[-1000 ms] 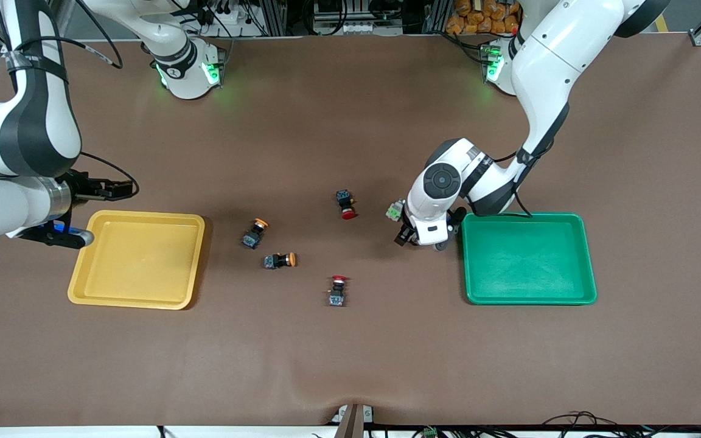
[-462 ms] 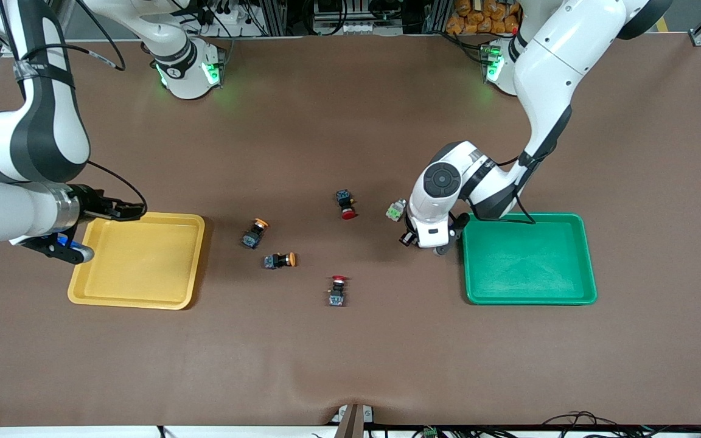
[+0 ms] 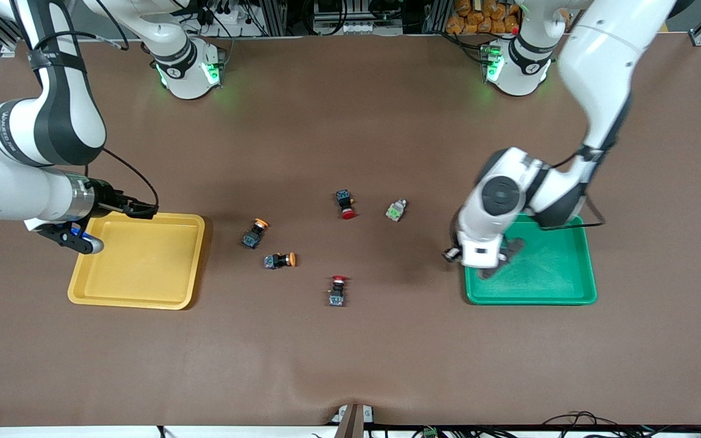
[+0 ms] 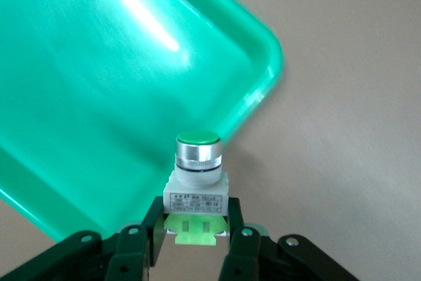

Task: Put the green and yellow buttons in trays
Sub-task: 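Carry the green button into the green tray with the left gripper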

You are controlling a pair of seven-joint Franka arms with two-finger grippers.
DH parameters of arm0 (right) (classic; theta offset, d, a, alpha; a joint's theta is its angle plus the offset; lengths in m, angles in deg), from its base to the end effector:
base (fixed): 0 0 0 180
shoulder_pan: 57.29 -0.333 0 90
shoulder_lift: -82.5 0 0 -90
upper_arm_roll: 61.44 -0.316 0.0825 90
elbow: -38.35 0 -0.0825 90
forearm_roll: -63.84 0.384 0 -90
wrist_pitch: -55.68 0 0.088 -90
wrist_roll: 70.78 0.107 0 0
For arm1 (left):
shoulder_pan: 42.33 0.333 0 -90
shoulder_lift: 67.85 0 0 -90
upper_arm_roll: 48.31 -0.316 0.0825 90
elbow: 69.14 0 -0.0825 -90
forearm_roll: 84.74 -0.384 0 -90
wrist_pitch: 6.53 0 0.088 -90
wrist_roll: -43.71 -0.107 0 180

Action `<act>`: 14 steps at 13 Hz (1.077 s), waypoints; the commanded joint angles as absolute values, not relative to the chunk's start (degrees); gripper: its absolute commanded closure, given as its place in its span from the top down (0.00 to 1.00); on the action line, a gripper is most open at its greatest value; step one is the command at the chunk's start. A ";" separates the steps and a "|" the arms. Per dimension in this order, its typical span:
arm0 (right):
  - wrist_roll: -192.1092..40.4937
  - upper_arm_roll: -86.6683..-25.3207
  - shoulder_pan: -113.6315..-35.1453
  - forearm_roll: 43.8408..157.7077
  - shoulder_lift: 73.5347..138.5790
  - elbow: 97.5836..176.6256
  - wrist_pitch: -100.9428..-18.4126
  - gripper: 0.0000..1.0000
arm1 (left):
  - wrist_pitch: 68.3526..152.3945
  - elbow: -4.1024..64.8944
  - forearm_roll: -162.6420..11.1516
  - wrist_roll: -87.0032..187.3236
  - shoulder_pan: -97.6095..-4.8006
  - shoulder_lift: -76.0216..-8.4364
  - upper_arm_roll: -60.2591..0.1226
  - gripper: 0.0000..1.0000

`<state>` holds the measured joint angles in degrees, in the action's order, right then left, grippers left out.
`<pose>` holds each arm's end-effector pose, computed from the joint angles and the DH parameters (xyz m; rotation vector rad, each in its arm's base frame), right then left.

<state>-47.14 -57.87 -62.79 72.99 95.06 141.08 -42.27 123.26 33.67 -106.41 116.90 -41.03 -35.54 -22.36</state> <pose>0.5834 0.0365 0.4068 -2.9632 0.6405 0.4969 0.6048 -0.2414 0.2589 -2.9295 -1.0006 -0.0400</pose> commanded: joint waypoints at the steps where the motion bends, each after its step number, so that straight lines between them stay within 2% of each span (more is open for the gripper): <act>1: -45.46 -57.40 -63.35 75.00 94.19 143.02 -44.42 1.00 | 122.32 34.66 -107.15 108.61 -35.93 -36.56 -21.68 0.00; 4: -44.15 -57.40 -64.75 75.96 96.38 142.85 -46.88 1.00 | 122.84 35.18 -107.67 104.09 -30.65 -34.29 -21.76 0.00; 7: -40.48 -57.40 -67.64 76.50 98.57 142.23 -48.72 1.00 | 122.85 35.10 -107.68 104.09 -29.33 -32.70 -22.03 0.00; 8: -39.76 -57.40 -69.40 76.50 100.68 142.23 -51.00 1.00 | 122.94 35.01 -107.68 104.00 -29.32 -32.26 -22.11 0.31; 9: -39.32 -57.31 -71.16 76.24 101.83 142.06 -52.15 1.00 | 122.94 34.92 -107.85 103.92 -29.41 -31.82 -22.11 0.84; 10: -38.09 -57.31 -72.05 76.23 102.36 141.80 -52.95 1.00 | 122.85 35.01 -108.20 104.09 -29.32 -31.90 -22.11 1.00; 13: -38.86 -57.40 -73.54 76.32 106.65 139.18 -54.09 1.00 | 119.10 35.27 -108.12 104.71 -30.29 -34.96 -20.72 1.00; 14: -38.87 -57.57 -74.16 76.58 110.15 137.33 -54.79 1.00 | 116.63 35.19 -108.03 105.14 -30.12 -35.50 -17.66 1.00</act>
<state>-38.58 -57.99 -73.09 75.59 104.71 141.77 -54.55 120.97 34.63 -106.59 103.68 -29.66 -32.44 -20.91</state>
